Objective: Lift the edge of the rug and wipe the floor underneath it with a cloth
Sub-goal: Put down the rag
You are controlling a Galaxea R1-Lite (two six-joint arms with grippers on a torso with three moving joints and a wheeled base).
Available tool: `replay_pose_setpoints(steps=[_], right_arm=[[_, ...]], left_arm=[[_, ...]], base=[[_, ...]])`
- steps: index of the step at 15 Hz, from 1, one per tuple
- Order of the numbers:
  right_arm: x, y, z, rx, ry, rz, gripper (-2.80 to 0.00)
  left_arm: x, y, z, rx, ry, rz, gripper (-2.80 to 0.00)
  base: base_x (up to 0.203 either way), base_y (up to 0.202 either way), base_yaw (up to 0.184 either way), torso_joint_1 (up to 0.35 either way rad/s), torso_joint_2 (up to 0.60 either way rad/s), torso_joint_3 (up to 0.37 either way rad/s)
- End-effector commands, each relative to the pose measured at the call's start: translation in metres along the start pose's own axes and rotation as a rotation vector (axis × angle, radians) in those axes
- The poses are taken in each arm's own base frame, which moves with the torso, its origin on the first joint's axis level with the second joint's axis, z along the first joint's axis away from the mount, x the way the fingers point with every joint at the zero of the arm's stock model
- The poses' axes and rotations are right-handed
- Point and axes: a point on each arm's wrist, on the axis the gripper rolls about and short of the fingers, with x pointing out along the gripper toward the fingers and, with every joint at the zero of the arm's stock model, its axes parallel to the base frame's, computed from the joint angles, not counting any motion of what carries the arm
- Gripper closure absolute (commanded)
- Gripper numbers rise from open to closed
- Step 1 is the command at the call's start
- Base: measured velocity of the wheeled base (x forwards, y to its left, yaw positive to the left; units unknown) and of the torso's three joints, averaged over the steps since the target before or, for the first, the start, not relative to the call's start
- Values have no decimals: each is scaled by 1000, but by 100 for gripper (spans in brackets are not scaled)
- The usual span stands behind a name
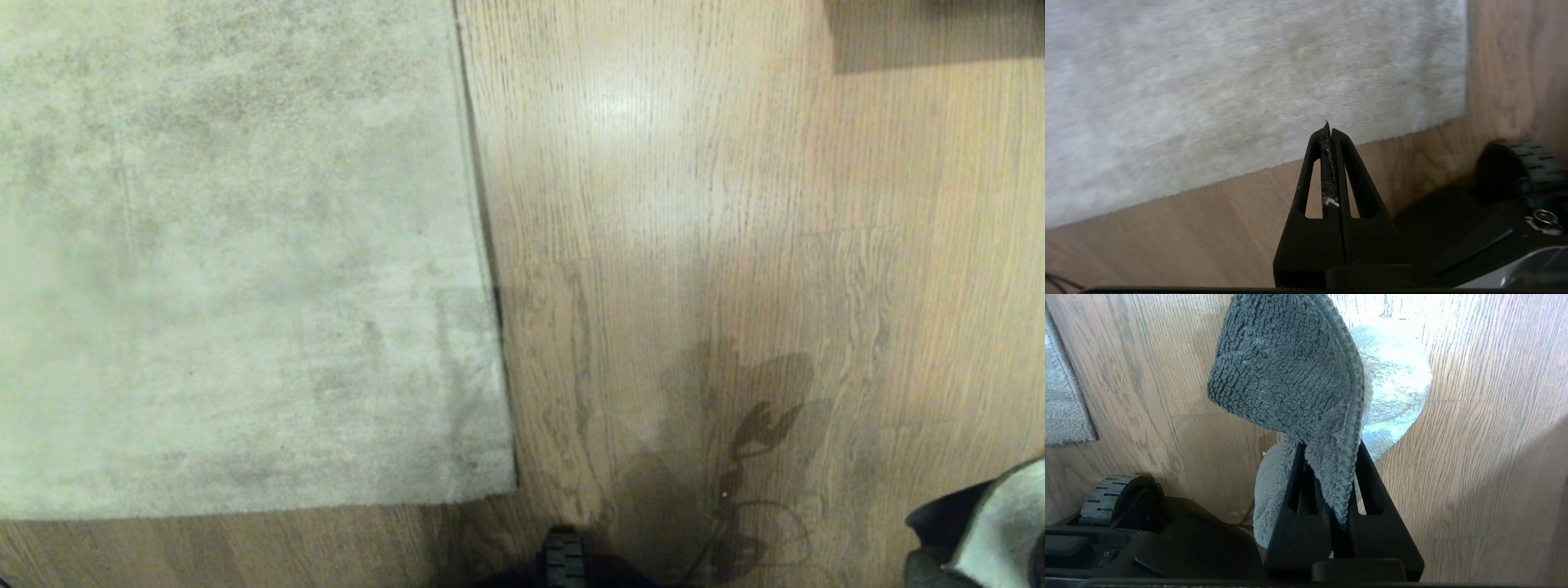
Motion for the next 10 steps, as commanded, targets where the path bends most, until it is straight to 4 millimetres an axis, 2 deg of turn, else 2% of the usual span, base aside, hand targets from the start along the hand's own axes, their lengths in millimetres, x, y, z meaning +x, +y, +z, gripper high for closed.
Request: replay_pose_setpoints(steps=[1,7,10], right_arm=[[0,0,0,0,0,0,0],[0,0,0,0,0,0,0],[0,0,0,0,0,0,0]], left_arm=[[-14,-3,-11,-1,-87,49,0],[-13,-2,-11,-19,-105,67,0],[-13,-2,-12,-102,-103,67,0]], base=[[0,0,0,0,0,0],[0,0,0,0,0,0],[0,0,0,0,0,0]])
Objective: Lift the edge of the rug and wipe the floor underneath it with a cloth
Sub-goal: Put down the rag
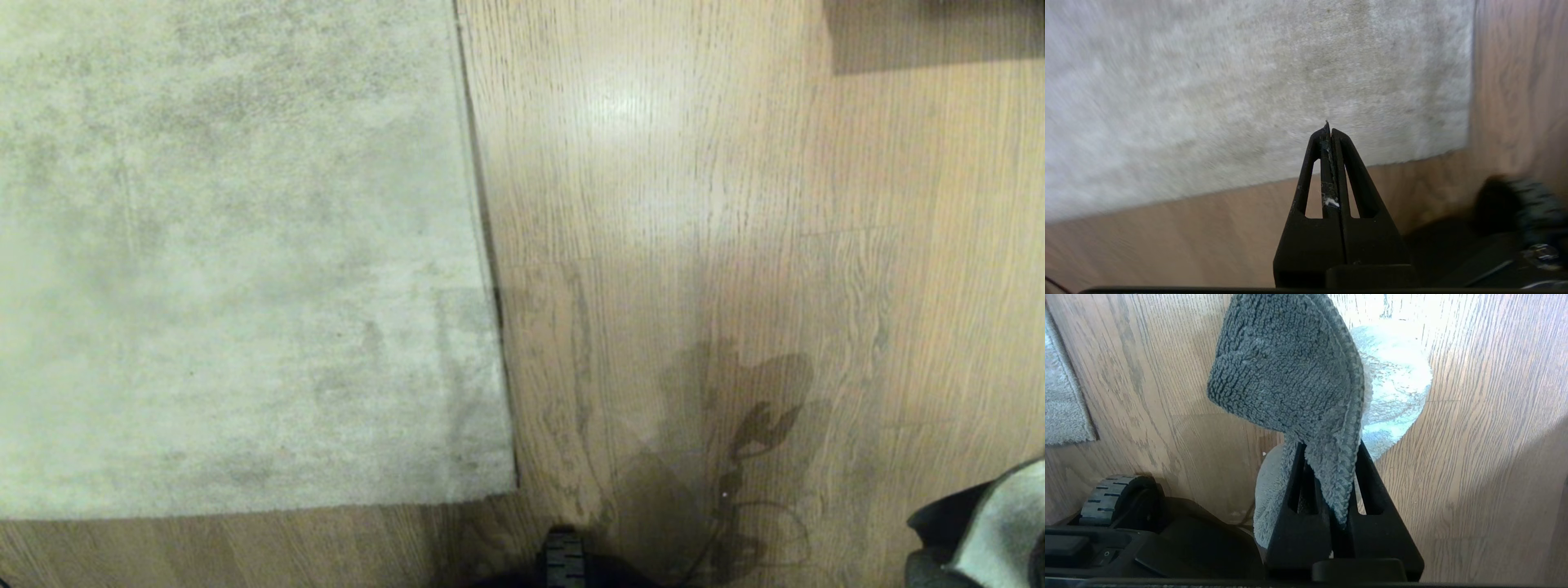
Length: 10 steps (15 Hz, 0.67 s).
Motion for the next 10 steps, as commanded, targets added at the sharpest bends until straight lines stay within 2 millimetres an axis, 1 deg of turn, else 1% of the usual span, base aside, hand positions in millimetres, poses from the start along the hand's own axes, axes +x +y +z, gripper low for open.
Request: replay_pose_setpoints(steps=[1,10], right_arm=[[0,0,0,0,1,0,0],[0,0,0,0,1,0,0]], left_arm=[[0,0,0,-54,2,10,0],[0,0,0,-67,3,16,0]], base=[[0,0,0,0,0,0],[0,0,0,0,0,0]])
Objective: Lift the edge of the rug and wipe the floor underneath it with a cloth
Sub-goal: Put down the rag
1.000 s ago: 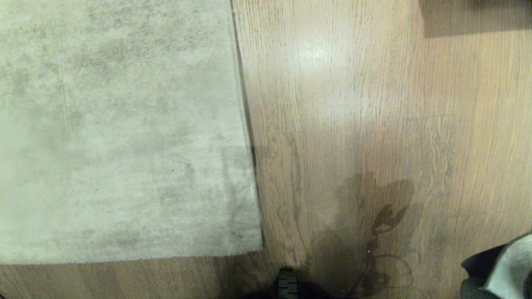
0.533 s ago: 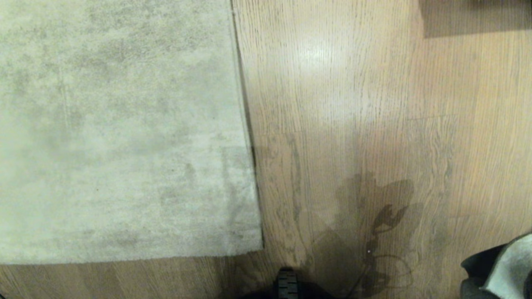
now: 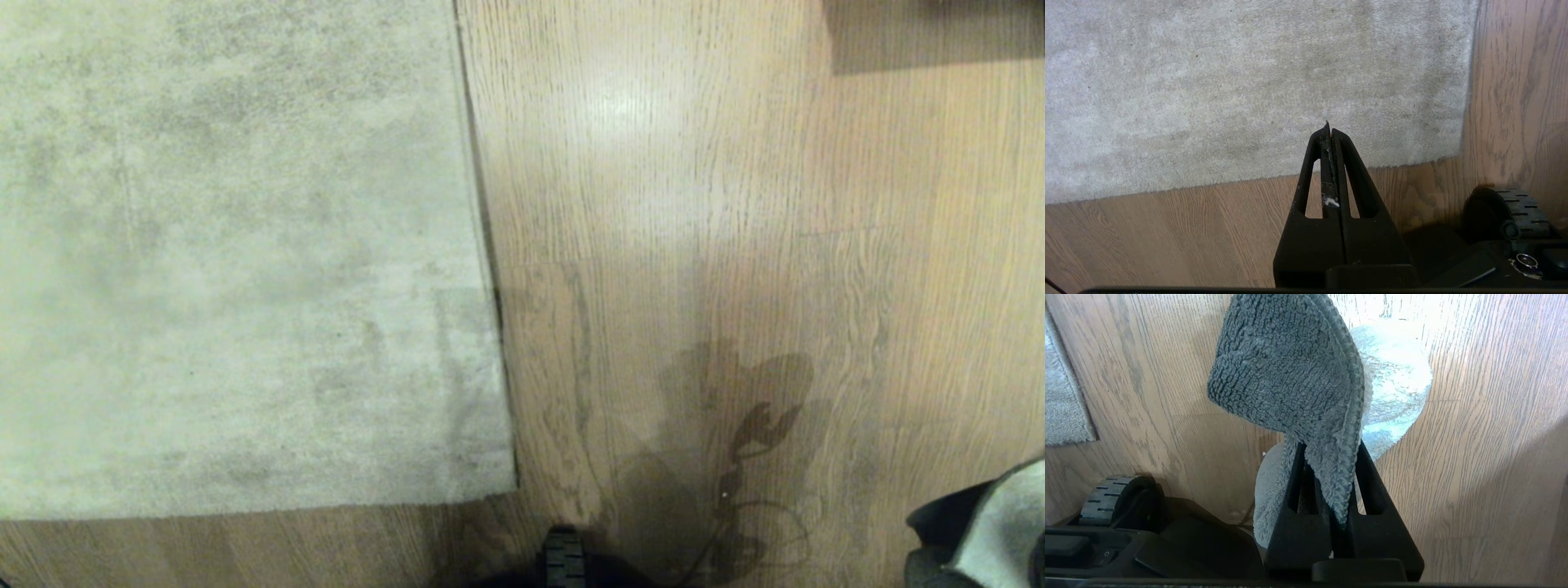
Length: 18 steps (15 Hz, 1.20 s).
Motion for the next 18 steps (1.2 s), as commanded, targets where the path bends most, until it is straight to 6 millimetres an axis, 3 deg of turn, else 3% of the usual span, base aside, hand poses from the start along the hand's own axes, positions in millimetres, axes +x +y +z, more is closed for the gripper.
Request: replay_pose_setpoints(steps=[1,18], right_arm=[[0,0,0,-1,0,0,0],[0,0,0,-1,0,0,0]], left_arm=[[0,0,0,1,0,0,0],[0,0,0,-4,-2,5,0]], base=[[0,0,0,0,0,0],[0,-5,0,0,0,0]])
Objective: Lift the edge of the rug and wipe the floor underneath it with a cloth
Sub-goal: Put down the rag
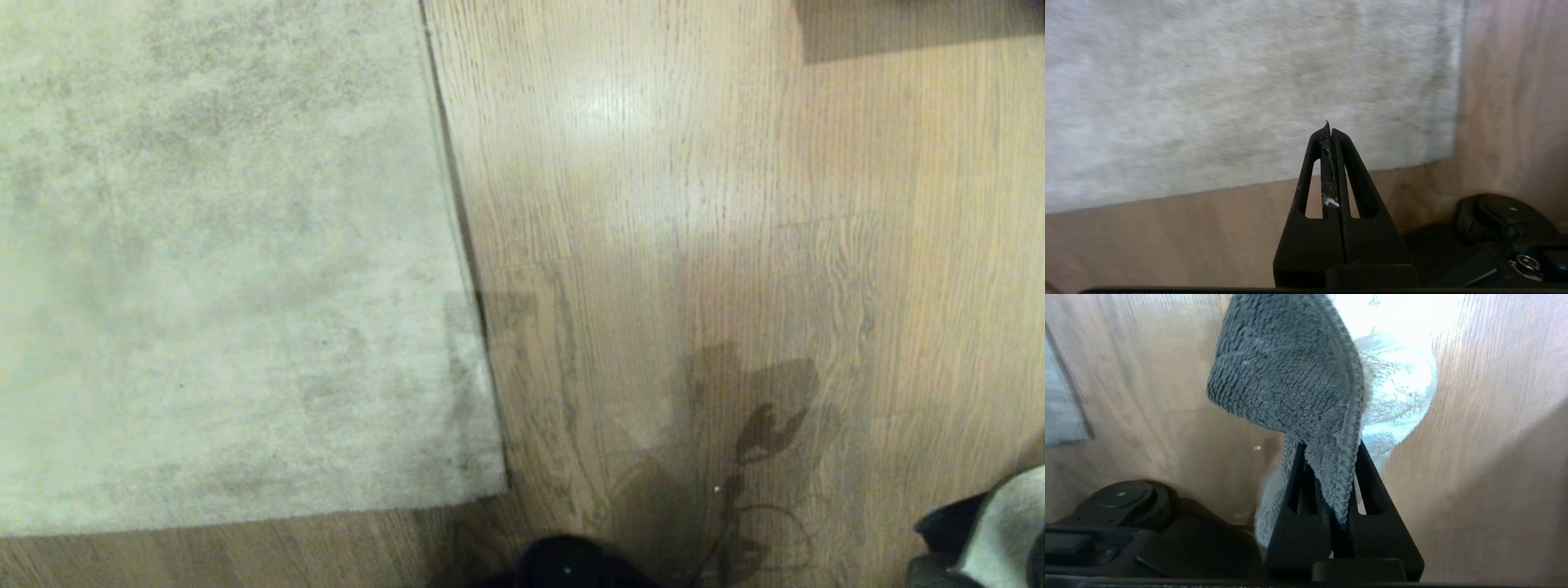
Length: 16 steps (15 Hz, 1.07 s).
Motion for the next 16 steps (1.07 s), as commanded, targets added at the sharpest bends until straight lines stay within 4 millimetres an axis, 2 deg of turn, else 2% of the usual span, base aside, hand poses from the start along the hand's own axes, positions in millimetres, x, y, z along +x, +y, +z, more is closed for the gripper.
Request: replay_pose_setpoints(steps=[1,12,14,16], right_arm=[[0,0,0,-1,0,0,0],[0,0,0,-1,0,0,0],[0,0,0,-1,0,0,0],[0,0,0,-1,0,0,0]], left_arm=[[0,0,0,0,-1,0,0],[0,0,0,3,0,0,0],[0,0,0,2,0,0,0],[0,0,0,2,0,0,0]], base=[[-1,-137,16,-2,7,2],[0,-194,2,2,2,2],[0,-130,-6,1,4,3],[0,0,0,0,0,0]])
